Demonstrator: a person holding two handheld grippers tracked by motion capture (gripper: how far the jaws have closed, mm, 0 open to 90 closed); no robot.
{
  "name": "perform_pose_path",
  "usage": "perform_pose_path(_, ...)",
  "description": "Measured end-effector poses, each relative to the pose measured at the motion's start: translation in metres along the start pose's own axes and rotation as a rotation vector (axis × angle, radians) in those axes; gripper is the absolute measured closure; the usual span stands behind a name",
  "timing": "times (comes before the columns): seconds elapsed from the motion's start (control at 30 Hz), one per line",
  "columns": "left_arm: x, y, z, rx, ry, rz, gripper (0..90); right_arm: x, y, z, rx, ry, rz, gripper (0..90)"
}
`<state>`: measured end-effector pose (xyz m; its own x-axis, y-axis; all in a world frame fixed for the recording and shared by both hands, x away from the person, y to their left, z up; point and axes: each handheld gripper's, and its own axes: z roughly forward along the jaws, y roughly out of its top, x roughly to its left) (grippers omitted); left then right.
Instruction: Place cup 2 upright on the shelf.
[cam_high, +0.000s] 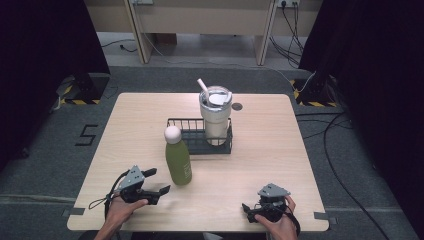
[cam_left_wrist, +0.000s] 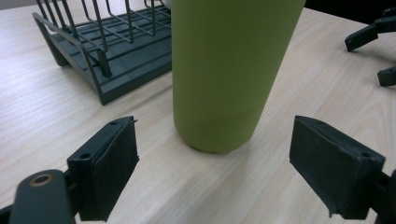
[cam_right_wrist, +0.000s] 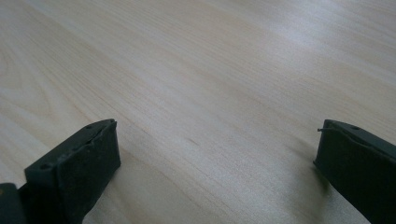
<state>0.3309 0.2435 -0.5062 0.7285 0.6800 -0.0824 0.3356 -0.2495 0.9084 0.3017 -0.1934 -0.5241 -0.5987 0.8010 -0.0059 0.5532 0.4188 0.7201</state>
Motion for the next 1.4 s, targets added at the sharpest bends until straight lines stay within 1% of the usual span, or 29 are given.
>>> perform_pose_path(0.27, 0.000, 0.009, 0.009, -0.018, -0.020, 0.000, 14.9, 0.000, 0.000, 0.000, -0.003, 0.000, 0.001, 0.3)
perform_pose_path(0.4, -0.001, 0.013, 0.013, -0.025, -0.026, 0.008, 14.9, 0.000, -0.001, 0.000, -0.004, 0.000, 0.001, 0.3)
perform_pose_path(0.53, -0.003, 0.017, 0.016, -0.036, -0.044, 0.002, 14.9, 0.000, -0.001, 0.000, -0.006, 0.001, 0.001, 0.3)
perform_pose_path(0.63, -0.003, 0.019, 0.021, -0.046, -0.050, -0.001, 15.0, 0.000, -0.001, 0.000, -0.006, 0.001, 0.001, 0.3)
perform_pose_path(0.7, -0.005, 0.021, 0.024, -0.049, -0.055, 0.005, 14.9, 0.000, -0.001, 0.000, -0.006, 0.000, 0.001, 0.3)
perform_pose_path(1.0, -0.004, 0.029, 0.035, -0.074, -0.053, 0.013, 15.0, 0.000, -0.001, -0.001, -0.005, 0.000, 0.005, 0.4)
perform_pose_path(1.23, -0.005, 0.034, 0.043, -0.083, -0.053, 0.026, 15.0, 0.000, -0.002, 0.000, -0.009, -0.001, 0.001, 0.4)
perform_pose_path(1.4, -0.003, 0.034, 0.050, -0.090, -0.060, 0.025, 15.0, 0.000, -0.002, 0.000, -0.011, -0.002, -0.002, 0.4)
